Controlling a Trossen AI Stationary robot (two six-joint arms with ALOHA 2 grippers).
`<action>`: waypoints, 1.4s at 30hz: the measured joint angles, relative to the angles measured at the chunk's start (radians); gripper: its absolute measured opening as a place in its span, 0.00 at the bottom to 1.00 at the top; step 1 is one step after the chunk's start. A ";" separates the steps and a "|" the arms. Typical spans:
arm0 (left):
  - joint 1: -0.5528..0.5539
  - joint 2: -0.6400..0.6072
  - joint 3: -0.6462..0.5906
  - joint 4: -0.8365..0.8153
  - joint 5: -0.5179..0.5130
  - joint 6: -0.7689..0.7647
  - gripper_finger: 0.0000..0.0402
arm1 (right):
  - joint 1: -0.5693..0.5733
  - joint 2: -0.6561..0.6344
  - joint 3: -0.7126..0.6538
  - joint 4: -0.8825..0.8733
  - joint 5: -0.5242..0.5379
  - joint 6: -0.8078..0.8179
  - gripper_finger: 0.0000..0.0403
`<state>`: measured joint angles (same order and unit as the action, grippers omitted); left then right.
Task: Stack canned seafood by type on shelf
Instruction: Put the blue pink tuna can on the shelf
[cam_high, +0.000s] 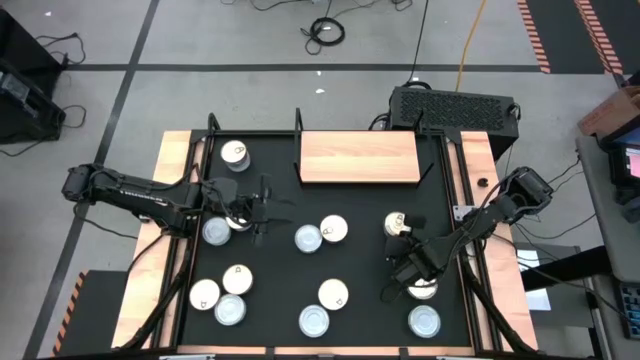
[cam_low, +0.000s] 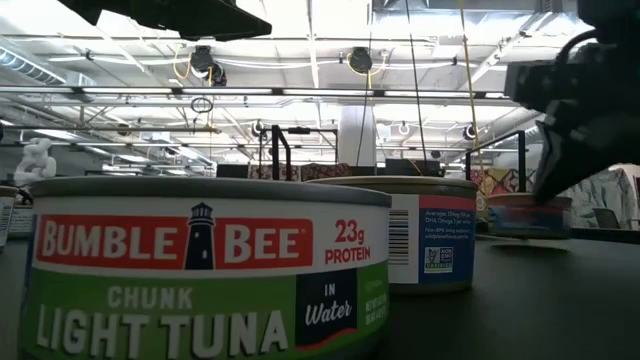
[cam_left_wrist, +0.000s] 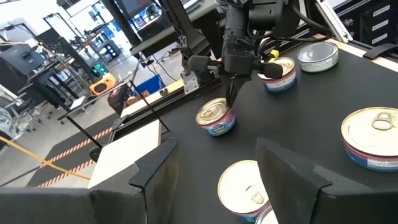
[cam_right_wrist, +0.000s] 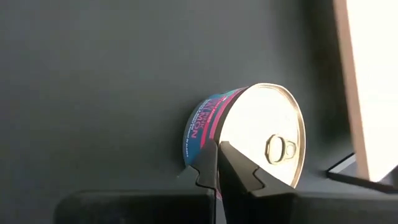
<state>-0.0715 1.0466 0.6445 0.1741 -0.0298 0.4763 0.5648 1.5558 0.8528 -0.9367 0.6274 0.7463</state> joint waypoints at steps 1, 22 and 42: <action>0.000 0.000 0.000 0.000 0.000 0.000 0.54 | -0.004 0.000 0.006 0.000 0.015 -0.006 0.00; 0.000 0.000 0.000 0.000 0.000 0.000 0.54 | -0.159 -0.002 0.190 0.096 0.109 -0.358 0.00; 0.001 0.000 0.000 -0.034 -0.039 -0.007 0.54 | -0.711 -0.003 0.274 0.173 -0.003 -0.674 0.00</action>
<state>-0.0708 1.0466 0.6445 0.1398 -0.0685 0.4693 -0.1463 1.5524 1.1263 -0.7635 0.6247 0.0727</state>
